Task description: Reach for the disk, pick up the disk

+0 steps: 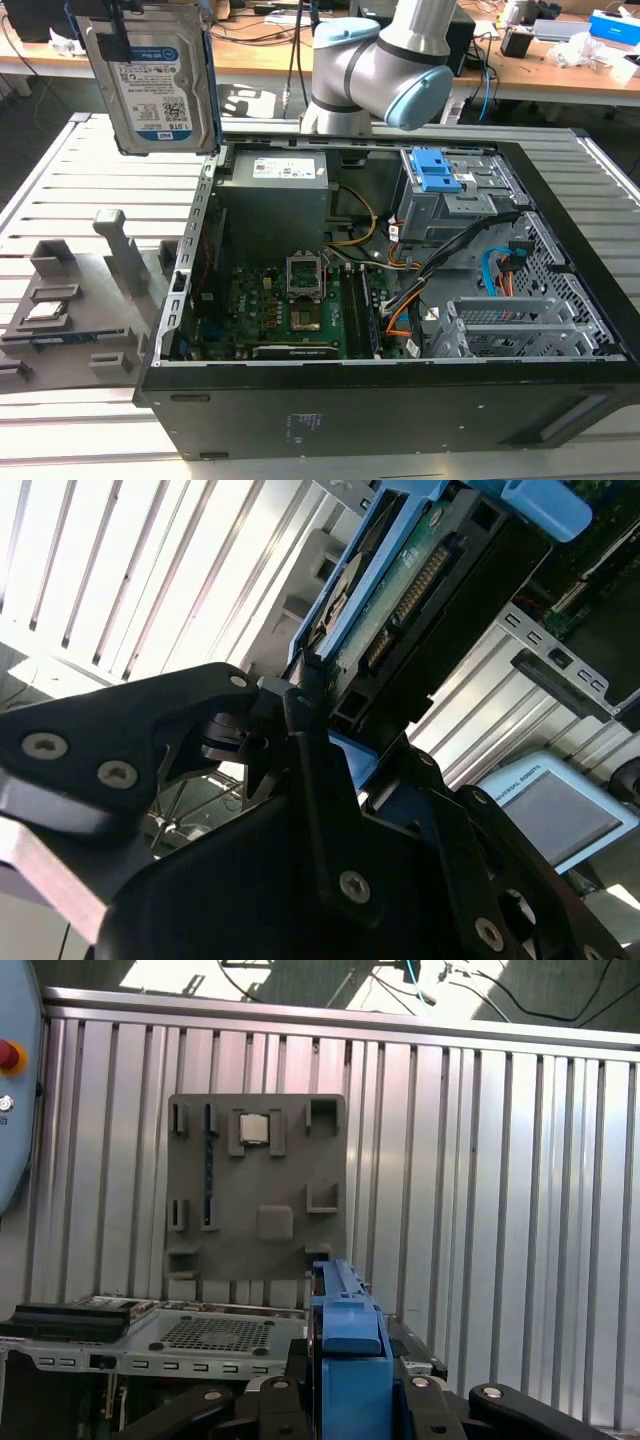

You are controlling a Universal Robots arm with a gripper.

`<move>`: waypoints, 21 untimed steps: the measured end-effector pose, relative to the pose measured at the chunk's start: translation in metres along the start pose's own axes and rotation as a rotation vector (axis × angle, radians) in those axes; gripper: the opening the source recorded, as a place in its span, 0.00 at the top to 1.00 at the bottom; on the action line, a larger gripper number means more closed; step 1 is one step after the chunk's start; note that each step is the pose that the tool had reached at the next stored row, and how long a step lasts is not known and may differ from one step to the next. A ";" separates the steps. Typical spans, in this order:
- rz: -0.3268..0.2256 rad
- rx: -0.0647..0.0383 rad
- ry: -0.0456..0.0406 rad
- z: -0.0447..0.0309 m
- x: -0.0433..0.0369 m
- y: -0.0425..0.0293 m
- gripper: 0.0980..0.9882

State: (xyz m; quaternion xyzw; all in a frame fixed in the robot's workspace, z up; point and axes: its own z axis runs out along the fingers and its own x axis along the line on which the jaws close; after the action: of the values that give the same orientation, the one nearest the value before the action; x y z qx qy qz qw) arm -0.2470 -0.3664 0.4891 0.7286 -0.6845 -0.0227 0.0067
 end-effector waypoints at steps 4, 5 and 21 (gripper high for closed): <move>0.000 0.000 -0.0001 -0.0006 0.0010 -0.0163 0.70; 0.000 0.000 0.0000 -0.0009 0.0013 -0.0209 0.70; 0.000 0.000 -0.0001 -0.0031 0.0046 -0.0746 0.70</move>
State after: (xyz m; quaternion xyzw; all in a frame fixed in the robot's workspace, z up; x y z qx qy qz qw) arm -0.1722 -0.3664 0.4891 0.7286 -0.6845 -0.0227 0.0066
